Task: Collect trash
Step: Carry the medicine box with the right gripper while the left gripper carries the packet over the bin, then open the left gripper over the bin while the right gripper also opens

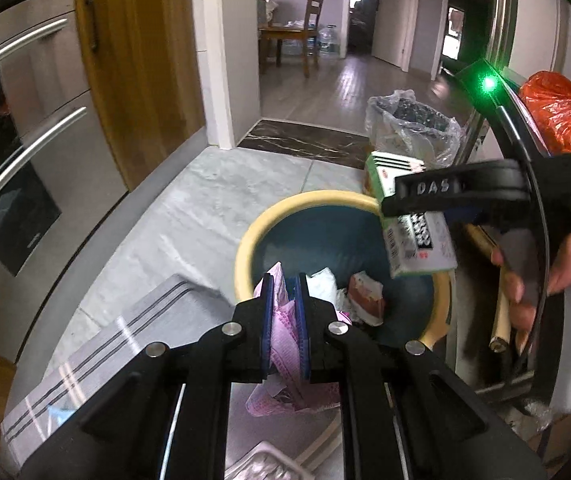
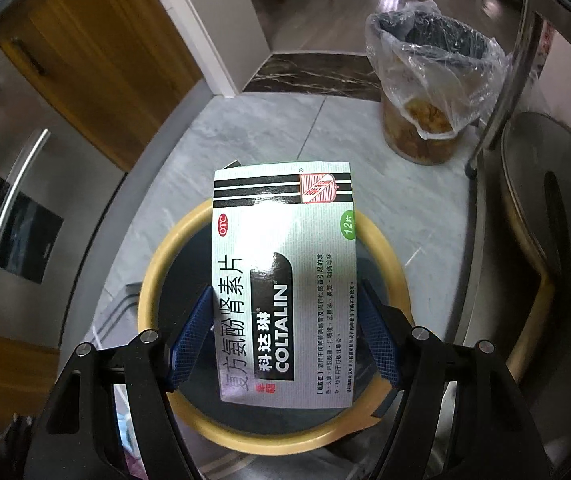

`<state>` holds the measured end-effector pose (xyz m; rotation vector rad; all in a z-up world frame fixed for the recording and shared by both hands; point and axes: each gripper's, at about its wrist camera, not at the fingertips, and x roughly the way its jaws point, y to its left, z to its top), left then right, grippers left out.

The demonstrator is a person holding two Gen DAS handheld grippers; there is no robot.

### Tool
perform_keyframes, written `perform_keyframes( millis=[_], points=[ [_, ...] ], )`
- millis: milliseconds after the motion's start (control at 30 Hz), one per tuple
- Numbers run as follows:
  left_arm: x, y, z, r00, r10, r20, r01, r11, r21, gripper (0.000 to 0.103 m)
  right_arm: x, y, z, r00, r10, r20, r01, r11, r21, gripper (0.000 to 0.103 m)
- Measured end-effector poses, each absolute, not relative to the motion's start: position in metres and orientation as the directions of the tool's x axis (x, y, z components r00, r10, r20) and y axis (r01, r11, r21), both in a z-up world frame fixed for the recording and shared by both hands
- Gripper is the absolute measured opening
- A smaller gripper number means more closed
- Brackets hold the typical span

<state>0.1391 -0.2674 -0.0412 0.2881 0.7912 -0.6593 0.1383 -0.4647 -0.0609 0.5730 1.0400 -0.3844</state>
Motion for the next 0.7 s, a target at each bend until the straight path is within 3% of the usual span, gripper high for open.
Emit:
perform_keyframes(
  millis=[267, 533, 633, 700],
  points=[
    [0.150, -0.310, -0.068, 0.515, -0.445, -0.733, 0.681, 0.731, 0.034, 0.011, 0.140, -0.476, -0.074, 0.446, -0.051, -0.894, 0.578, 0.778, 0.244, 0.072],
    [0.168, -0.314, -0.087, 0.469, -0.464, -0.752, 0.641, 0.765, -0.072, 0.015, 0.142, -0.477, -0.078, 0.438, -0.040, -0.898, 0.583, 0.773, 0.250, 0.073],
    [0.167, -0.315, -0.087, 0.473, -0.464, -0.749, 0.641, 0.765, -0.070, 0.021, 0.142, -0.477, -0.078, 0.442, -0.043, -0.896, 0.582, 0.774, 0.250, 0.074],
    [0.166, -0.314, -0.086, 0.480, -0.461, -0.746, 0.639, 0.766, -0.062, 0.034, 0.143, -0.477, -0.078, 0.448, -0.039, -0.893, 0.578, 0.775, 0.256, 0.078]
  ],
)
